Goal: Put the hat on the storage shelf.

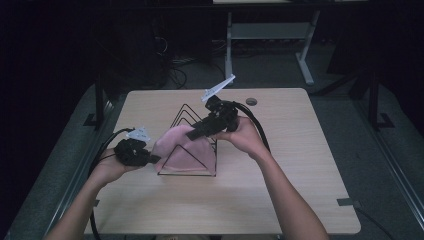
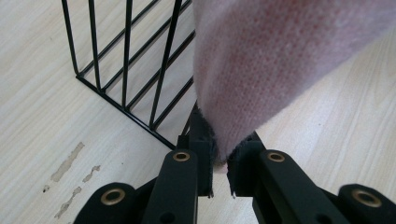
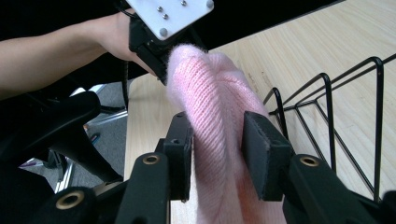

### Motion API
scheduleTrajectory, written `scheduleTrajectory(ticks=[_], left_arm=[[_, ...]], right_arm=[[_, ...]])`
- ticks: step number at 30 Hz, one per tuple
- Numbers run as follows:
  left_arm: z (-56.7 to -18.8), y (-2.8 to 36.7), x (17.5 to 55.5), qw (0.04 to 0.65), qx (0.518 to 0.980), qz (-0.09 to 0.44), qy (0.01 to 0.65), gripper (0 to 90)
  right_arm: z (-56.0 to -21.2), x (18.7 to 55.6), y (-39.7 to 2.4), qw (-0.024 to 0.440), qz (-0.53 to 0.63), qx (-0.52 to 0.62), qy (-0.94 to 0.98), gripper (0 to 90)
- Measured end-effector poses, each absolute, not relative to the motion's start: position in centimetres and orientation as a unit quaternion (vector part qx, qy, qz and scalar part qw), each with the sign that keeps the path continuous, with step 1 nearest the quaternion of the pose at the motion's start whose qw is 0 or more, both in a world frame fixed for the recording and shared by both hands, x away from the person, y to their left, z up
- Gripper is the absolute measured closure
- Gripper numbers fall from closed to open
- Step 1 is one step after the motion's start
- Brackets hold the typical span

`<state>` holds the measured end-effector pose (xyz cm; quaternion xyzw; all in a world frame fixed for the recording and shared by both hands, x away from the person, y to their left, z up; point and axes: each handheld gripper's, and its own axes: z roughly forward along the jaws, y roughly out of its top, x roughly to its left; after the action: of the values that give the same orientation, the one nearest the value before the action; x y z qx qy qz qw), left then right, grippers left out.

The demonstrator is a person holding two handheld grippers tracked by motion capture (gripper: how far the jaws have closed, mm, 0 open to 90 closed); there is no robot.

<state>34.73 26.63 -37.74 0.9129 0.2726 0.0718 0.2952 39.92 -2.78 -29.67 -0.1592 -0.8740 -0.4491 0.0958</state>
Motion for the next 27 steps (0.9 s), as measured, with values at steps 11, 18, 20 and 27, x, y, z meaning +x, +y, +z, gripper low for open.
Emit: scheduleTrajectory(ticks=[11, 18, 20, 27], left_arm=[[-38.5, 26.4, 35.0, 0.271, 0.921, 0.078, 0.267, 82.5], [-38.7, 26.1, 35.1, 0.26, 0.925, 0.08, 0.266, 80.7], [-38.6, 26.2, 35.1, 0.262, 0.925, 0.08, 0.262, 78.9], [-38.8, 26.4, 35.0, 0.255, 0.928, 0.077, 0.26, 82.5]], right_arm=[[-30.5, 39.3, -3.4, 0.094, -0.456, -0.158, -0.871, 69.3], [-30.4, 38.9, -3.0, 0.086, -0.452, -0.15, -0.875, 81.6], [-30.6, 38.9, -2.7, 0.083, -0.447, -0.145, -0.878, 82.1], [-31.0, 38.9, -2.1, 0.082, -0.443, -0.144, -0.881, 82.5]])
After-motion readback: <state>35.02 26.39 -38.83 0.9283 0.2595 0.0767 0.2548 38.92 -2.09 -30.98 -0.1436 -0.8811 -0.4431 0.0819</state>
